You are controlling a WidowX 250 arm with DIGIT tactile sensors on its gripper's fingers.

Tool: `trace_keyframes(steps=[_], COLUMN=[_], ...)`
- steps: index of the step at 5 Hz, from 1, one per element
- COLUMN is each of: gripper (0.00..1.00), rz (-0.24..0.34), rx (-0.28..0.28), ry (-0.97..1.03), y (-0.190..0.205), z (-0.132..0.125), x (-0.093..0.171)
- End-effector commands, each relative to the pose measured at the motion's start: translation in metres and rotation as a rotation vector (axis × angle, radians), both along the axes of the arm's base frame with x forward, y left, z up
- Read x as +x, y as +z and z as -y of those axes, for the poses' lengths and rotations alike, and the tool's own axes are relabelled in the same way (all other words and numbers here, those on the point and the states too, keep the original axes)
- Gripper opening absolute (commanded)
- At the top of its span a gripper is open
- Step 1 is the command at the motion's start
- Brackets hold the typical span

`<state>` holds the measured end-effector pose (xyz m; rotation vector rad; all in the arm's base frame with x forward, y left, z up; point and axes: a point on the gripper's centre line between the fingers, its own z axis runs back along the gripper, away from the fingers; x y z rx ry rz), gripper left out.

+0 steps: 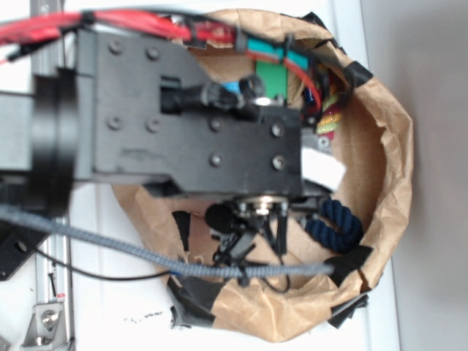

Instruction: Grab the yellow duck.

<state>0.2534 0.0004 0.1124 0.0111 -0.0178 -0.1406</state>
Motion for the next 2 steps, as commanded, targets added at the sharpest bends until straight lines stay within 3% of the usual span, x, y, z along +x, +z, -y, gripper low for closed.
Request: trace_keyframes(steps=[1, 2], gripper=[0.00, 0.00], rz=[0.046, 0.020], rx=[0.054, 0.058], ry=[0.256, 0.297], y=[0.0359, 0.0319], z=[-0.0126, -0.0103], x=[0.0073, 0.0112])
